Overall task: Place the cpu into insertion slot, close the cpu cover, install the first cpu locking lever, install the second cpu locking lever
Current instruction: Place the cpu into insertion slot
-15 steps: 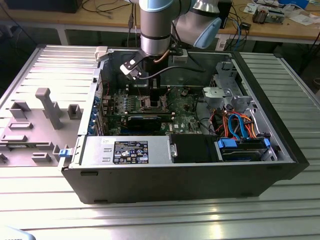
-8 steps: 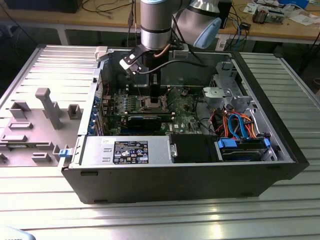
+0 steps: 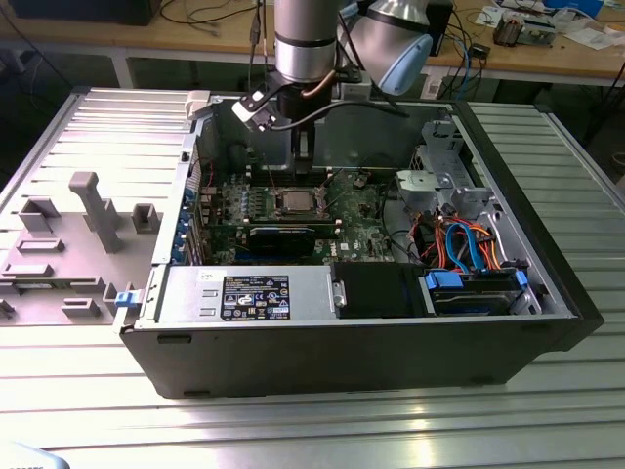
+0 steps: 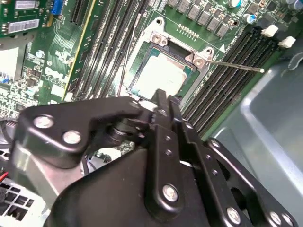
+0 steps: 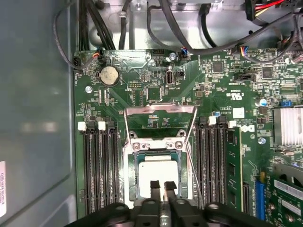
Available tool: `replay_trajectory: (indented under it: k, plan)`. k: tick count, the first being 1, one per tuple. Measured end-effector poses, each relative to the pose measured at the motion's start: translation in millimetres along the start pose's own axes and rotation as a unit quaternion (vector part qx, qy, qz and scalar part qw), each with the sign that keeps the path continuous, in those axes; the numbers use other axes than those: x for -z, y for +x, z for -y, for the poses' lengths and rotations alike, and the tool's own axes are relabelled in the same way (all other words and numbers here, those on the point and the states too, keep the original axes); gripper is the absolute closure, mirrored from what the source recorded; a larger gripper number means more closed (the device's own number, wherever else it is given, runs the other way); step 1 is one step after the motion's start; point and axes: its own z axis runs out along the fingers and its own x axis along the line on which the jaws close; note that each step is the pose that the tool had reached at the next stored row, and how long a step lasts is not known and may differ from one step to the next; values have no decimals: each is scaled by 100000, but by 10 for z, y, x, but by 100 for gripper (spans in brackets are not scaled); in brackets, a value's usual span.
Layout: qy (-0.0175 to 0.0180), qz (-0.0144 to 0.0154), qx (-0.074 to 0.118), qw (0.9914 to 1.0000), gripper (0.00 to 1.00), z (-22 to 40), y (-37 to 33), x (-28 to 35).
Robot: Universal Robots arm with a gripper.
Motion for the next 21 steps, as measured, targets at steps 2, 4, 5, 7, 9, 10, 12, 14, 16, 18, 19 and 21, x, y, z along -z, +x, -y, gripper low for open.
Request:
replay_trajectory:
  k: [2, 4, 5, 7, 9, 10, 12, 14, 16, 18, 19, 21]
  plan:
    - [-3, -3, 0, 100000, 89, -1, -2, 43]
    - [-2, -2, 2, 100000, 89, -2, -3, 63]
    - [-4, -4, 2, 100000, 89, -2, -4, 71]
    - [-2, -5, 1, 100000, 89, -3, -5, 102]
    - [-1, -11, 8, 100000, 89, -4, -8, 157]
    - [-3, -20, 9, 100000, 89, -5, -8, 171]
    - [-2, -42, 12, 100000, 89, -5, -9, 189]
    - [-2, -141, 19, 100000, 89, -6, -13, 198]
    - [2, -149, 7, 100000, 89, -6, -14, 207]
    - [-2, -166, 5, 100000, 89, -6, -16, 218]
    - [-2, -176, 6, 100000, 89, -6, -17, 222]
    - [-2, -191, 6, 100000, 89, -6, -18, 227]
